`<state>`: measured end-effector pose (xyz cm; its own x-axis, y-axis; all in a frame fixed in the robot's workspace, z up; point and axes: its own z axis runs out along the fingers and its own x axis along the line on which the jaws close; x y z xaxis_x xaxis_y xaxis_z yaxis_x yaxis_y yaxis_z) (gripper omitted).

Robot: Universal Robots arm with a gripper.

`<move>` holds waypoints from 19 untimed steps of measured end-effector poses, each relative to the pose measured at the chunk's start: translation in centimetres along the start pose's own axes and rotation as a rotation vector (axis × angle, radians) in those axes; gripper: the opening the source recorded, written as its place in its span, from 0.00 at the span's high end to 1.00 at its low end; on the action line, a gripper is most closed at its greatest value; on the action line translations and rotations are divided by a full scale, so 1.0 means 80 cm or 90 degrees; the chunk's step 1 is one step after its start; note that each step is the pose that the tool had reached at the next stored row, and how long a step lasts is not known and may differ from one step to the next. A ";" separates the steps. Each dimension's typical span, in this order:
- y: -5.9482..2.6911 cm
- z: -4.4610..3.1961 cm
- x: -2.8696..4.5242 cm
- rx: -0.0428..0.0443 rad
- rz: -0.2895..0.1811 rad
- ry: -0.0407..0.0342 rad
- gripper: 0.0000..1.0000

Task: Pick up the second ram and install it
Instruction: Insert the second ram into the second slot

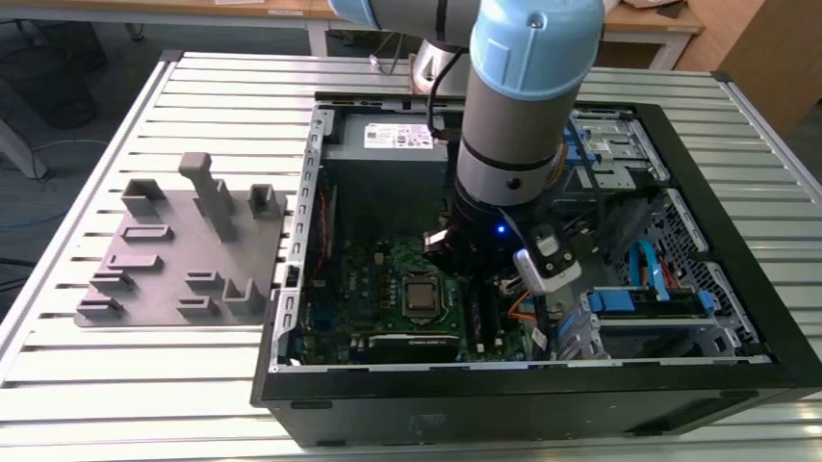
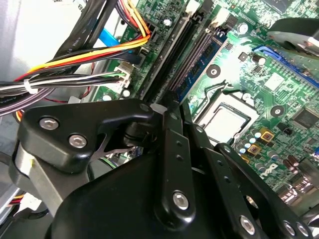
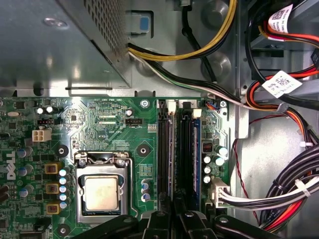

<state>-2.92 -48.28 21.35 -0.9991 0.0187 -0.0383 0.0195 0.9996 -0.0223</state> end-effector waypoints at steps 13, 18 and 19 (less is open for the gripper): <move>0.000 0.0071 -0.0028 -0.0001 -0.001 0.0008 0.86; 0.000 0.0079 -0.0027 0.0002 -0.001 0.0009 0.86; 0.000 0.0080 -0.0027 0.0001 -0.001 0.0009 0.86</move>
<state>-2.67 -48.28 20.72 -0.9992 0.0174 -0.0370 0.0182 0.9996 -0.0226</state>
